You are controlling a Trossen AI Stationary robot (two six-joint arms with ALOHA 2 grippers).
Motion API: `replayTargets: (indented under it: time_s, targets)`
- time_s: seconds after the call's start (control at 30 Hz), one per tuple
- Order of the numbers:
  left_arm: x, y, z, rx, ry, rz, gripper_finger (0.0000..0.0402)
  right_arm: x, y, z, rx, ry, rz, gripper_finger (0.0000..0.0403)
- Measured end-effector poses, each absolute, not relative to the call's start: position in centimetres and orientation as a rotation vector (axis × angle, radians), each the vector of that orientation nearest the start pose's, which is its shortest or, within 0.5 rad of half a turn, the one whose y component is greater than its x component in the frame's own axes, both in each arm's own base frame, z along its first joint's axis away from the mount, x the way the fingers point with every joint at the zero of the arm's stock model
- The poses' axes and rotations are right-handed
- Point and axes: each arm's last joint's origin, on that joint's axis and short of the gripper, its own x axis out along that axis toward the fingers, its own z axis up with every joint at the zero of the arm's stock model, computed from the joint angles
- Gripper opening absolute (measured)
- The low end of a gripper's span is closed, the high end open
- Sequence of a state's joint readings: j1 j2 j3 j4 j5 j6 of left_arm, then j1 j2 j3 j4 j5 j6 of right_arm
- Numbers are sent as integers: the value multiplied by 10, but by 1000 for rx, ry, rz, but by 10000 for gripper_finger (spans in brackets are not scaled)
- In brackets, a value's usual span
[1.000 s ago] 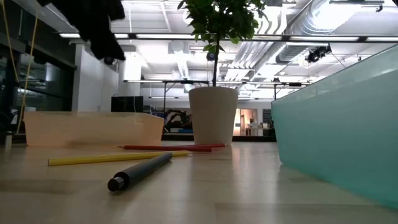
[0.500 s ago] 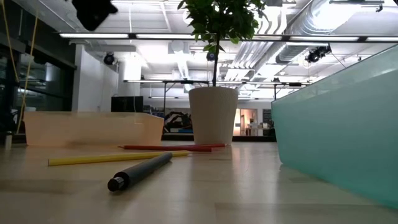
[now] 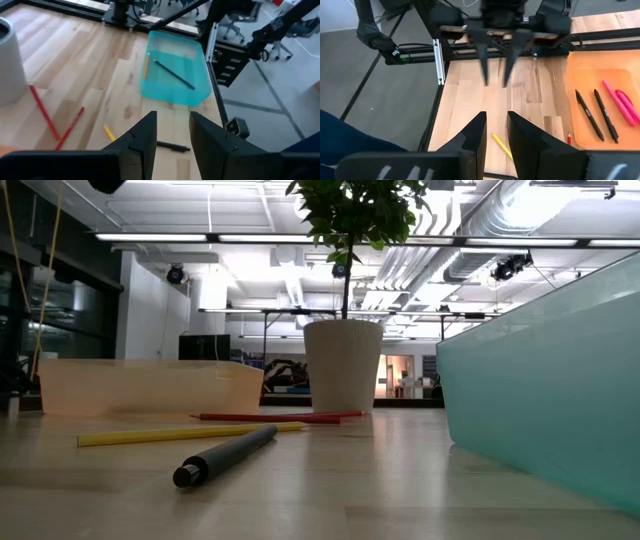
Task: Sort pens & pencils
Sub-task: Put the black pen into the orange bin
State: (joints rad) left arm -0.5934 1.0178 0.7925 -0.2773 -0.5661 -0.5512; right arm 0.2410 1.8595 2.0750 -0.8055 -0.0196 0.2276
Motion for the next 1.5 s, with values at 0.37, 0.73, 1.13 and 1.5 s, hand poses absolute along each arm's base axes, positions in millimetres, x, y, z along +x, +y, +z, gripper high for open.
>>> replayTargets:
  time_s: [0.37,0.73,1.13,1.5]
  targets:
    - [223,-136,265,-372,443,123,101,381,111,409,77,668,119,67]
    - [272,-168,262,-408,552,301,101,316,120,466,-10,510,168,67]
    - [312,-176,230,-496,732,396,101,239,130,508,-88,392,203,67]
    - [323,-181,187,-614,867,472,101,215,145,508,-130,407,192,67]
